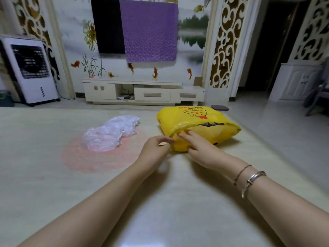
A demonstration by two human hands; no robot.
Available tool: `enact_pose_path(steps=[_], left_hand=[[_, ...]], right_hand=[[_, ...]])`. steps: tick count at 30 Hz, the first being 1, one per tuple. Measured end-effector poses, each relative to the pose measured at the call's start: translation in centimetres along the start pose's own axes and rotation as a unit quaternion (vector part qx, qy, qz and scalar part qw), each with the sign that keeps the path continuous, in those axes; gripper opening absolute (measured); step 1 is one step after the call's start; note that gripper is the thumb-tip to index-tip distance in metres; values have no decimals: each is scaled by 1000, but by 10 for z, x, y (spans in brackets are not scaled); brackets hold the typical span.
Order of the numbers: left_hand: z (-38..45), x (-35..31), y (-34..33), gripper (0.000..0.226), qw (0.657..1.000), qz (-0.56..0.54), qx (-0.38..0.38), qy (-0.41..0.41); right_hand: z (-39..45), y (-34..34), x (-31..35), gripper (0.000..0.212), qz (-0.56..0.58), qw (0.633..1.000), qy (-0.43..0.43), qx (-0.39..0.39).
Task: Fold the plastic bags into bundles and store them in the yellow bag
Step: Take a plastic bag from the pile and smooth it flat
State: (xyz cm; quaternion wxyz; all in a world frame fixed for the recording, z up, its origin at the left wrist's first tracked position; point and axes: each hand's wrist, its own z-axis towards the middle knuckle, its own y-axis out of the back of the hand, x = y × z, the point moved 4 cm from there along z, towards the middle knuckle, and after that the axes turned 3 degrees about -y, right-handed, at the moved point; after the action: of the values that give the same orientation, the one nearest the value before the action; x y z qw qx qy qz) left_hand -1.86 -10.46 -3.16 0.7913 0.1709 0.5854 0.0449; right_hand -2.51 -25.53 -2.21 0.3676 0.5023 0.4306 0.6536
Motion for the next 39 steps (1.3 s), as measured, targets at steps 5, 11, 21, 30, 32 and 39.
enact_pose_path(steps=[5, 11, 21, 30, 32, 39], left_hand=[[-20, -3, 27, 23, 1000, 11, -6, 0], [-38, 16, 100, 29, 997, 17, -69, 42], [-49, 73, 210, 28, 973, -53, -175, 140], [-40, 62, 204, 24, 976, -45, -166, 131], [-43, 54, 205, 18, 978, -23, -187, 95], [-55, 29, 178, 26, 984, -144, -92, 46]], right_hand=[[-25, 20, 16, 49, 18, 998, 24, -61], [-9, 7, 75, 37, 91, 992, 65, -66], [94, -86, 168, 35, 55, 992, 81, -85], [99, -73, 182, 11, 184, 966, 7, -179], [86, -55, 183, 13, 328, 932, 3, -153], [46, -51, 172, 20, 546, 837, -10, 33]])
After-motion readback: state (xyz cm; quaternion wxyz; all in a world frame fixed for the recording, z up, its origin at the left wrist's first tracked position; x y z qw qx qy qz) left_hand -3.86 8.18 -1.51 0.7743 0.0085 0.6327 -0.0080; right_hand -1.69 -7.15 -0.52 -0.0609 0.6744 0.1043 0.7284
